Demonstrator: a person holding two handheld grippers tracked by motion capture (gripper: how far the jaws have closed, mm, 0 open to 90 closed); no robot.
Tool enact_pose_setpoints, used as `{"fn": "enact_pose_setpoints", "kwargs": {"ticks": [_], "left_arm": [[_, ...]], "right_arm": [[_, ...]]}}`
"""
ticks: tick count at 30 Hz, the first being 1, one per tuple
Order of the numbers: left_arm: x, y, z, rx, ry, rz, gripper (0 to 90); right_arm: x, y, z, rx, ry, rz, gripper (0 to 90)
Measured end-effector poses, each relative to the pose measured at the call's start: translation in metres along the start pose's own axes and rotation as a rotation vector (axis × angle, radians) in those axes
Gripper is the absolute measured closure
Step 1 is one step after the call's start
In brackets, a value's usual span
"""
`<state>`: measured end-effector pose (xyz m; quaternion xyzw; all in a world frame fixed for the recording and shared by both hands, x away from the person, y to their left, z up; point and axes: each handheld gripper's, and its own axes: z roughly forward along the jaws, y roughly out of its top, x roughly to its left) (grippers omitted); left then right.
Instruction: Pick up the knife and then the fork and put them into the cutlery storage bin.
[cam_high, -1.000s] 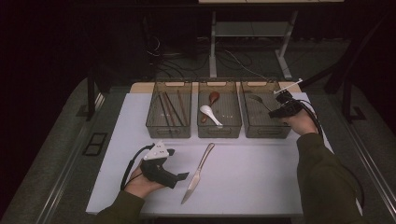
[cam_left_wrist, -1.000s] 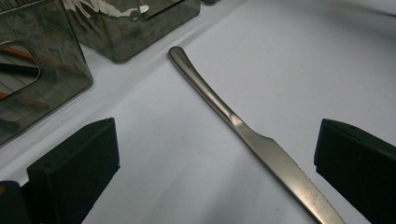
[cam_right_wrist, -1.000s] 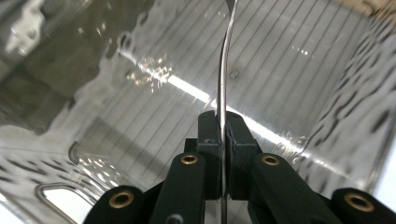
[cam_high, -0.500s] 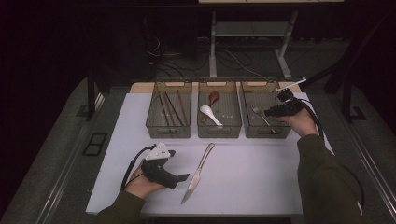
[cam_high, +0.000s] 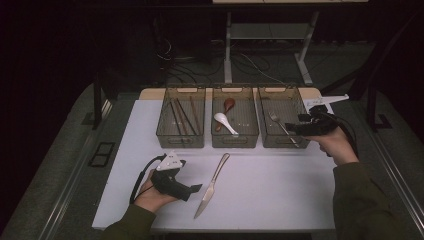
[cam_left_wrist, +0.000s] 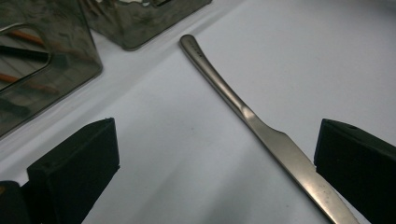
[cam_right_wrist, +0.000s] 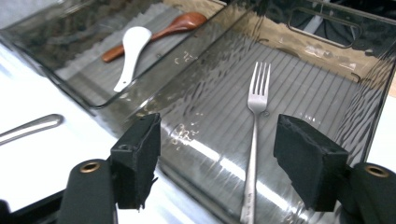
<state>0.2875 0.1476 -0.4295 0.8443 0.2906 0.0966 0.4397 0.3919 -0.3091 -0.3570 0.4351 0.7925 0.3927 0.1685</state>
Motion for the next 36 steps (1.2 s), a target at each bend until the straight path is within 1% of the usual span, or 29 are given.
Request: {"fn": "enact_pose_setpoints", "kwargs": {"ticks": [2,4,6,8,10,13,16,18,20,21,23,24,25,26,28,29,30,31,33,36], "left_arm": [[0.0,0.001,0.0,0.01,0.016,-0.005,0.3],[0.0,0.002,0.0,0.011,0.031,-0.021,2.8],[-0.001,0.003,-0.001,0.013,0.041,-0.024,6.7],[-0.002,0.004,0.0,0.002,0.021,-0.026,14.8],[-0.003,0.004,0.001,0.003,0.006,-0.028,17.1],[-0.006,0.006,0.003,0.005,-0.021,-0.017,25.2],[-0.01,0.008,0.004,0.0,-0.029,-0.012,34.6],[-0.012,0.01,0.005,0.001,-0.027,-0.01,42.3],[-0.014,0.012,0.007,0.011,-0.023,-0.017,49.7],[-0.015,0.012,0.009,0.019,-0.031,-0.011,53.3],[-0.018,0.014,0.012,0.037,-0.042,0.005,63.2],[-0.021,0.015,0.014,0.047,-0.047,0.009,68.2],[-0.023,0.016,0.016,0.054,-0.046,0.025,73.1],[-0.025,0.017,0.018,0.059,-0.047,0.028,78.9],[-0.028,0.019,0.024,0.068,-0.055,0.03,87.8],[-0.03,0.02,0.027,0.081,-0.056,0.039,89.1],[-0.032,0.02,0.031,0.088,-0.062,0.039,89.1],[-0.034,0.02,0.034,0.095,-0.072,0.039,89.1],[-0.038,0.019,0.04,0.122,-0.085,0.055,89.2],[-0.042,0.017,0.049,0.155,-0.074,0.08,89.1]], "right_arm": [[0.005,-0.006,-0.005,-0.021,0.0,0.006,29.2],[0.011,-0.012,-0.011,-0.043,0.003,-0.008,28.8],[0.017,-0.019,-0.016,-0.063,0.031,-0.012,26.9],[0.025,-0.027,-0.019,-0.075,0.047,-0.021,25.2],[0.034,-0.035,-0.021,-0.096,0.058,-0.027,22.8],[0.046,-0.049,-0.023,-0.12,0.079,-0.029,19.3],[0.055,-0.063,-0.024,-0.131,0.072,-0.046,18.4],[0.06,-0.073,-0.025,-0.136,0.068,-0.056,18.3],[0.064,-0.083,-0.025,-0.136,0.086,-0.05,18.4],[0.066,-0.088,-0.025,-0.139,0.088,-0.049,18.3],[0.07,-0.098,-0.024,-0.127,0.094,-0.065,18.4],[0.072,-0.103,-0.024,-0.121,0.089,-0.063,18.4],[0.074,-0.107,-0.024,-0.114,0.096,-0.066,18.3],[0.077,-0.111,-0.024,-0.107,0.101,-0.075,18.3],[0.081,-0.117,-0.024,-0.091,0.099,-0.089,18.3],[0.083,-0.119,-0.024,-0.083,0.105,-0.093,18.2],[0.085,-0.12,-0.024,-0.077,0.108,-0.101,17.9],[0.087,-0.121,-0.024,-0.077,0.111,-0.103,18.0],[0.088,-0.122,-0.024,-0.076,0.119,-0.104,17.9],[0.089,-0.122,-0.022,-0.072,0.124,-0.095,17.9]]}}
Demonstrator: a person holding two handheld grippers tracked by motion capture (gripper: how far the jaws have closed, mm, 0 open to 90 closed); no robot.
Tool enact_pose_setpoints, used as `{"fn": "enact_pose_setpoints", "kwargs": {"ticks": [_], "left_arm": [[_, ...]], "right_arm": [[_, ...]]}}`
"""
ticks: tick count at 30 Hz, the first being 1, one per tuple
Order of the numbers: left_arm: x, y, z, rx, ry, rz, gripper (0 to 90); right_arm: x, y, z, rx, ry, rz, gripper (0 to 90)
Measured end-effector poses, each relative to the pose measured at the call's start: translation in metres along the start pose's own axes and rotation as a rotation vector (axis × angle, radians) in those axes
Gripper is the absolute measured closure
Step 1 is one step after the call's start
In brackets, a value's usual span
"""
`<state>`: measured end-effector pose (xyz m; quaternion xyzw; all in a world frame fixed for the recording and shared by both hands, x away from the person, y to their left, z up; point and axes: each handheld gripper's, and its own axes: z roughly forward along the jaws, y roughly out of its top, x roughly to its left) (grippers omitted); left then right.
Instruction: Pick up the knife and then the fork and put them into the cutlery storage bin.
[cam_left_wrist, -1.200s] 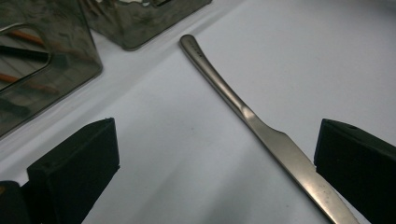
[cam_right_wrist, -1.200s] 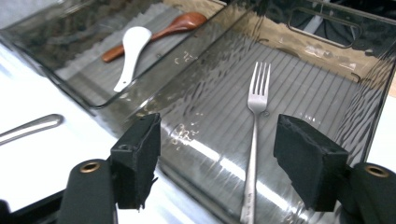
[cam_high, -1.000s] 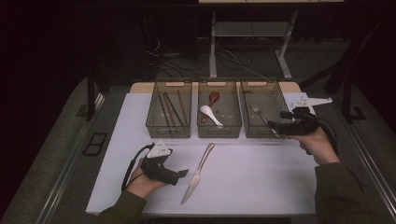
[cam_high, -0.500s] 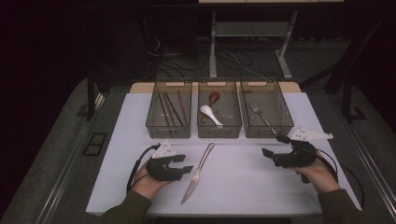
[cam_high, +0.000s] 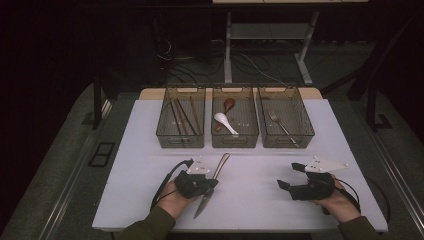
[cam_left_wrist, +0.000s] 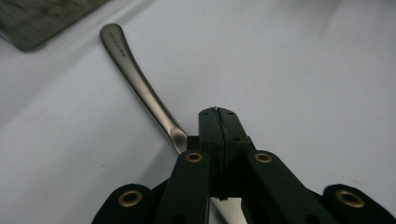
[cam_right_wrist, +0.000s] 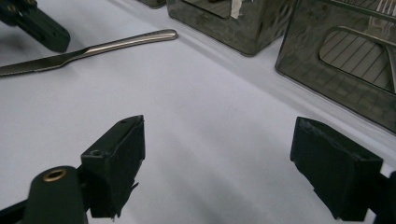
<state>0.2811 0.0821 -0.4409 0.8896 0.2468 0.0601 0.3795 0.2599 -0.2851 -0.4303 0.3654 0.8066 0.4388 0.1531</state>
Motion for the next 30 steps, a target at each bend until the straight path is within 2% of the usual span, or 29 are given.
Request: {"fn": "enact_pose_setpoints", "kwargs": {"ticks": [1,4,7,20,23,24,26,30], "left_arm": [[0.0,0.0,0.002,0.023,0.003,0.012,89.1],[-0.001,0.0,0.008,0.024,0.004,0.027,89.1],[-0.001,0.0,0.006,0.043,0.006,0.033,89.2],[0.006,-0.006,-0.008,0.052,0.039,0.004,89.2],[0.01,-0.008,-0.012,0.027,0.048,-0.019,89.0],[0.012,-0.007,-0.014,0.007,0.046,-0.027,88.1],[0.013,-0.002,-0.014,-0.025,0.054,-0.054,80.0],[0.015,0.007,-0.002,-0.014,0.103,-0.077,65.3]], "right_arm": [[0.0,0.0,0.0,0.002,0.001,-0.002,17.9],[-0.001,-0.001,0.002,0.006,0.0,-0.001,17.9],[-0.001,-0.001,0.002,0.005,0.001,-0.001,17.9],[-0.004,-0.002,-0.001,-0.009,-0.007,0.013,18.0],[-0.005,-0.002,-0.002,-0.01,-0.006,0.015,17.9],[-0.005,-0.002,-0.001,-0.011,-0.007,0.014,18.0],[-0.004,-0.002,-0.001,-0.01,-0.007,0.015,17.9],[-0.004,-0.001,0.0,-0.008,-0.008,0.015,18.0]]}}
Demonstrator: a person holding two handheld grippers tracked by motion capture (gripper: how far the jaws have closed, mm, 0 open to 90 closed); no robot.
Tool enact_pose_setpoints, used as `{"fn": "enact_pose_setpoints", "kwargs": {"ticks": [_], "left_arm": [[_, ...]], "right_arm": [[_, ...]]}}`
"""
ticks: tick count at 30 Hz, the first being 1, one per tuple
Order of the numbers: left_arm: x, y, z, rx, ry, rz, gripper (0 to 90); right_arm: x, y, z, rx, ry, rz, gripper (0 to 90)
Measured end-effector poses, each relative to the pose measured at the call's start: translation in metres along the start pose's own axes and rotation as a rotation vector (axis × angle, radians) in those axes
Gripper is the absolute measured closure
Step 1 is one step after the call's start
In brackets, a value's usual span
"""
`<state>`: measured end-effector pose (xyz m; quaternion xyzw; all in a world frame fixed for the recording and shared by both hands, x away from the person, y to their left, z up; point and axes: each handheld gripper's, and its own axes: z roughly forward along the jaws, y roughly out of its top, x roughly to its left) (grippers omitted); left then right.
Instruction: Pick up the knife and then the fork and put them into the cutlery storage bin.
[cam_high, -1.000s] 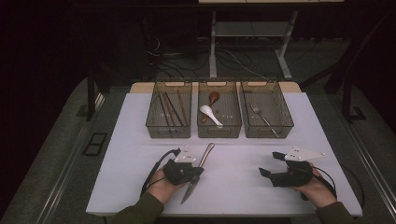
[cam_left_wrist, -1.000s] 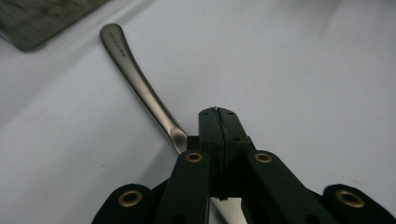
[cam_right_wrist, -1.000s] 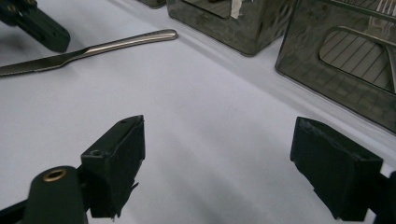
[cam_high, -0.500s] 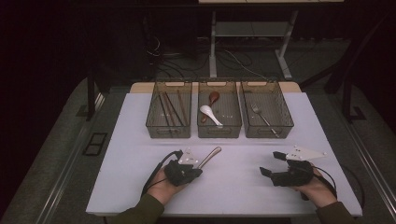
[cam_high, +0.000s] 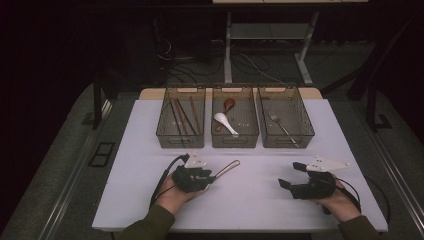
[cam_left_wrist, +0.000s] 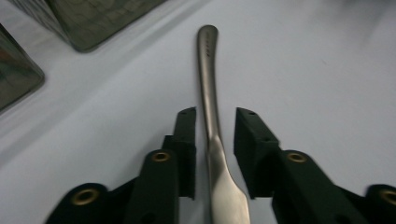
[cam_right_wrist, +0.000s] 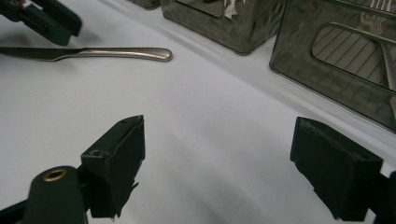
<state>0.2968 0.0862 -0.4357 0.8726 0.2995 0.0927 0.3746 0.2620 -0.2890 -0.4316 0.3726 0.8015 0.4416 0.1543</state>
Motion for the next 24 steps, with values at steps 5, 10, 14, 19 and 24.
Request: {"fn": "enact_pose_setpoints", "kwargs": {"ticks": [5,10,14,19,24], "left_arm": [[-0.002,0.002,0.012,0.023,0.011,0.004,66.7],[-0.007,0.001,0.018,0.033,0.024,0.048,71.8],[-0.009,-0.001,0.018,0.028,0.024,0.071,77.5],[-0.008,0.0,0.017,0.032,0.01,0.08,79.5],[-0.005,0.001,0.016,0.043,-0.02,0.102,79.7]], "right_arm": [[0.0,0.0,-0.001,-0.005,0.001,0.001,17.9],[-0.002,-0.001,-0.002,-0.006,0.0,0.003,18.0],[-0.001,0.0,-0.001,-0.004,0.005,0.002,18.0],[-0.001,0.001,0.001,0.015,0.036,0.009,18.0],[-0.002,0.003,0.002,0.047,0.075,0.012,18.0]]}}
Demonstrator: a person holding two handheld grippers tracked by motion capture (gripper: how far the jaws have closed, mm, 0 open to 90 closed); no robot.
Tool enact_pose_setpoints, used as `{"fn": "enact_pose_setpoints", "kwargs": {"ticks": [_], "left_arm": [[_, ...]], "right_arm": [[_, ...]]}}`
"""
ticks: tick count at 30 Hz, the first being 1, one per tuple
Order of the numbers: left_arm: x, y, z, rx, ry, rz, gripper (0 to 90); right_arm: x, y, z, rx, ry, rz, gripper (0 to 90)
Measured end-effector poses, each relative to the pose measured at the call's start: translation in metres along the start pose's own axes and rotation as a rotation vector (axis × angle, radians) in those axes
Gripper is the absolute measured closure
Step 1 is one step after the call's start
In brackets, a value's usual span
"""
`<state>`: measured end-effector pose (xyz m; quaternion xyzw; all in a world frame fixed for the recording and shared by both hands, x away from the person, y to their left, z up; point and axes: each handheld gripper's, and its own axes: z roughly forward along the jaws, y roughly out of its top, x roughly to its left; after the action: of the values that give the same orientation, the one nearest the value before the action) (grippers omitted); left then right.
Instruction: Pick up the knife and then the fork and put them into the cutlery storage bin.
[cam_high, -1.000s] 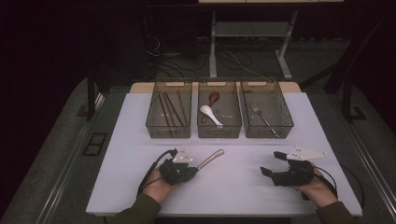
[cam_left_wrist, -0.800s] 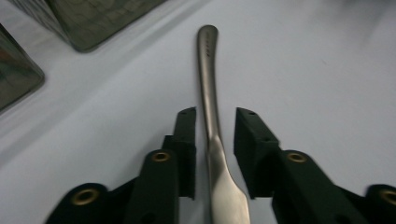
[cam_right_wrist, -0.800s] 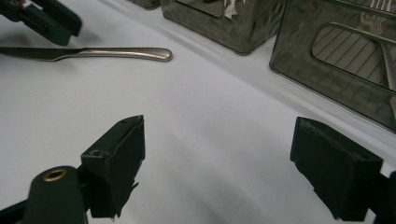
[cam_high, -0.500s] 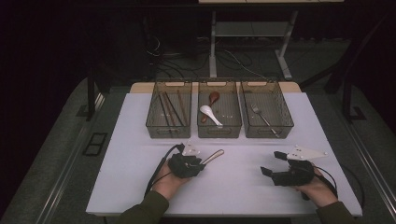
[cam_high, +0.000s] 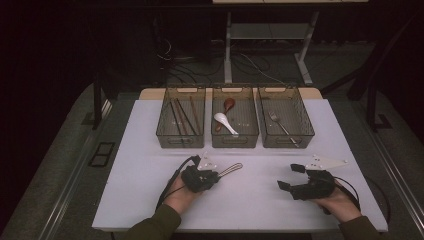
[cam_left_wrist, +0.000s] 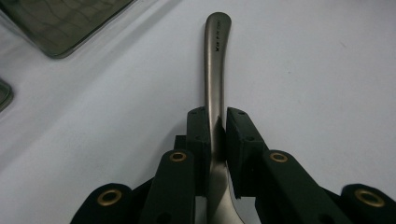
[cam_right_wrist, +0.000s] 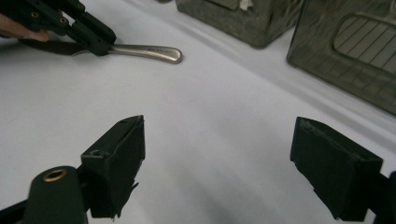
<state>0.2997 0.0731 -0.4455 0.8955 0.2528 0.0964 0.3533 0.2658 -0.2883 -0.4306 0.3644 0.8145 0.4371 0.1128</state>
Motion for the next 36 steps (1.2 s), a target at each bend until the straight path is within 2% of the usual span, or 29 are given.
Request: {"fn": "enact_pose_setpoints", "kwargs": {"ticks": [4,6,9,13,15,19,21,23,25,26,27,28,30,35,36], "left_arm": [[0.004,-0.002,-0.004,-0.005,-0.046,0.023,79.7],[0.004,-0.001,-0.007,-0.017,-0.048,0.04,79.7],[0.004,-0.001,-0.008,-0.032,-0.079,0.04,79.7],[0.002,0.0,-0.006,-0.02,-0.117,0.055,79.7],[-0.002,0.004,-0.007,-0.022,-0.153,0.076,79.7],[-0.01,0.012,-0.006,-0.04,-0.227,0.113,79.7],[-0.015,0.016,-0.004,-0.051,-0.259,0.135,79.7],[-0.019,0.021,-0.003,-0.05,-0.29,0.176,79.6],[-0.023,0.028,-0.001,-0.049,-0.321,0.226,79.6],[-0.026,0.03,0.0,-0.057,-0.337,0.231,79.6],[-0.028,0.033,0.001,-0.043,-0.351,0.266,79.6],[-0.031,0.037,0.002,-0.041,-0.357,0.288,79.6],[-0.036,0.042,0.004,-0.04,-0.375,0.319,79.6],[-0.043,0.054,0.008,-0.035,-0.396,0.38,79.6],[-0.044,0.056,0.009,-0.04,-0.399,0.375,79.6]], "right_arm": [[0.001,0.002,0.0,0.024,0.038,0.011,18.0],[0.002,0.003,0.001,0.038,0.049,-0.002,17.9],[0.006,0.004,0.002,0.057,0.065,-0.018,17.1],[0.009,0.005,0.005,0.07,0.079,-0.047,17.1],[0.012,0.008,0.006,0.075,0.082,-0.092,16.8],[0.018,0.023,0.014,0.119,0.16,-0.184,16.4],[0.02,0.031,0.02,0.151,0.22,-0.208,16.9],[0.022,0.04,0.027,0.184,0.282,-0.224,17.1],[0.026,0.049,0.034,0.2,0.31,-0.244,19.7],[0.028,0.053,0.038,0.215,0.329,-0.264,21.2],[0.028,0.056,0.041,0.226,0.344,-0.299,22.7],[0.027,0.059,0.045,0.235,0.358,-0.33,23.2],[0.03,0.064,0.052,0.263,0.391,-0.35,25.8],[0.035,0.069,0.064,0.349,0.485,-0.373,34.8],[0.036,0.069,0.065,0.365,0.495,-0.373,38.0]]}}
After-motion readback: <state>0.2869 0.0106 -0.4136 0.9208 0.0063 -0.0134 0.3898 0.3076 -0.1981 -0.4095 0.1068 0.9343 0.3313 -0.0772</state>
